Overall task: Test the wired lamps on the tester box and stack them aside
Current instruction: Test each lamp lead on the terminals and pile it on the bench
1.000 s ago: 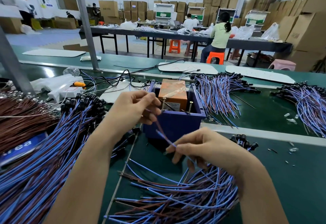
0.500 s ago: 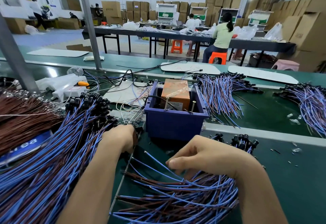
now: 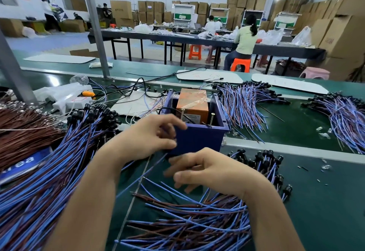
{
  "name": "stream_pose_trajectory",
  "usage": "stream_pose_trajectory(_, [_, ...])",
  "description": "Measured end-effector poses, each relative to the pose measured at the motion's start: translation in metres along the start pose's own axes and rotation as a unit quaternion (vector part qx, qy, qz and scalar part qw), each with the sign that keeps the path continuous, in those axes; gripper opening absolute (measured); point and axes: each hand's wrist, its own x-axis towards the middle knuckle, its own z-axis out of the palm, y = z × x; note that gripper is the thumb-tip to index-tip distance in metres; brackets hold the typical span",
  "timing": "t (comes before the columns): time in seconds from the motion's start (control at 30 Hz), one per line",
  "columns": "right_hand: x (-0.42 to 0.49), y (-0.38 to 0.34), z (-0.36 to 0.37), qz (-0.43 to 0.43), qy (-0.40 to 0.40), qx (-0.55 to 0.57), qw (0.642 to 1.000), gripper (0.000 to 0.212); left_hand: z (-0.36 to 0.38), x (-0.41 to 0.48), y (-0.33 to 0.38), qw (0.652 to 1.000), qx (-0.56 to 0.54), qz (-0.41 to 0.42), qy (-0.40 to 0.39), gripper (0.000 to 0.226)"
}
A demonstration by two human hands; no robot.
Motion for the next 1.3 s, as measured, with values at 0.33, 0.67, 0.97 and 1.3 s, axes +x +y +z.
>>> stream_pose_trajectory(0.33, [-0.007, -0.006, -0.020, -0.103, 0.300, 0.177, 0.932, 0.029, 0.042, 0.007, 0.029, 0.981, -0.188, -0.048, -0.030, 0.043])
stream_pose_trajectory(0.67, [-0.045, 0.047, -0.071, 0.180, 0.517, -0.034, 0.836, 0.055, 0.021, 0.008, 0.003, 0.991, 0.084, -0.053, -0.091, 0.013])
stream_pose_trajectory(0.97, [-0.053, 0.064, -0.077, 0.309, 0.416, -0.114, 0.848, 0.045, 0.005, 0.004, 0.001, 0.993, -0.106, -0.047, 0.005, 0.008])
stream_pose_trajectory(1.3, [-0.042, -0.003, -0.045, 0.058, 0.331, -0.074, 0.939, 0.019, 0.011, 0.000, 0.020, 0.969, -0.243, -0.009, -0.040, 0.011])
